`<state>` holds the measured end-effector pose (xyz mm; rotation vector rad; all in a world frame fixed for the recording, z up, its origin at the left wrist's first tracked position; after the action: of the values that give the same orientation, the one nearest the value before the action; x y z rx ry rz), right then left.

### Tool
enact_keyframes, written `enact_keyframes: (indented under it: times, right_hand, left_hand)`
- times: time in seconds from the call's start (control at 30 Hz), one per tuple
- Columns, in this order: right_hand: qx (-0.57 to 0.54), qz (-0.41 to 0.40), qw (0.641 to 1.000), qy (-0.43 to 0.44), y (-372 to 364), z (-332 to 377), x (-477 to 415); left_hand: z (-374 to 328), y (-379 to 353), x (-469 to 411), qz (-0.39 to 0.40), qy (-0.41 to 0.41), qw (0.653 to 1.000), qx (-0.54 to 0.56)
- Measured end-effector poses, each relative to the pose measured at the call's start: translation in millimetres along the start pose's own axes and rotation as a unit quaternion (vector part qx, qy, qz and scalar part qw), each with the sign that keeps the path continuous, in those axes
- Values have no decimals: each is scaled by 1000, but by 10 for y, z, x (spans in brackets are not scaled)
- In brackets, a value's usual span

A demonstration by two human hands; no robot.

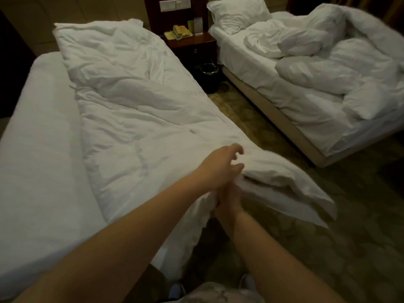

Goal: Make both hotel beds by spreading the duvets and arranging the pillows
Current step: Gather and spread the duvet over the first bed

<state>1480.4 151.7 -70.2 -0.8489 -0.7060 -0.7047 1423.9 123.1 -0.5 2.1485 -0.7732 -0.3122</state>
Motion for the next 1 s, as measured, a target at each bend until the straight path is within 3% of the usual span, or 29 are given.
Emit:
enact_keyframes:
  times: [0.1,0.17,0.3,0.4,0.5,0.67,0.77,0.9,1.0]
  right_hand:
    - [-135,8,991,-4,-74,-37,45]
    - [-184,24,983,-1,-159,-71,77]
    - [-215,30,976,10,-347,-199,236]
    - [-218,39,975,13,-490,-254,455]
    - [-226,36,973,3,-505,-274,557]
    - [-269,24,963,14,-534,-189,664]
    - [-294,46,955,17,-699,-284,698]
    - [-275,64,959,35,-829,-501,729]
    - [-241,90,963,85,-724,-623,682]
  left_hand:
    - [635,58,608,-79,26,996,-45]
    - [962,-76,1018,-87,45,994,-51]
    - [1232,-262,1349,-82,85,988,-99]
    - [1462,-165,1302,-103,128,985,-48]
    - [1598,50,1195,-130,106,986,8]
    - [1719,542,1189,-156,64,982,-79]
    - [1929,426,1435,-132,142,977,-93]
    - [2183,11,1808,-33,278,960,10]
    - [2201,208,1902,-72,301,948,73]
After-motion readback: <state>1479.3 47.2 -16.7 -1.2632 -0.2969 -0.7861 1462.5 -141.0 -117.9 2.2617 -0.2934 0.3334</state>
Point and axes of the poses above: each hand's wrist, its own x-axis away from the middle knuckle, its own y-axis out of the back of the hand, z = x × y, the point moved 3 cm from there along -x, towards the middle knuckle, and after that the axes turned 1 degree about -z, right-handed, at the moved point
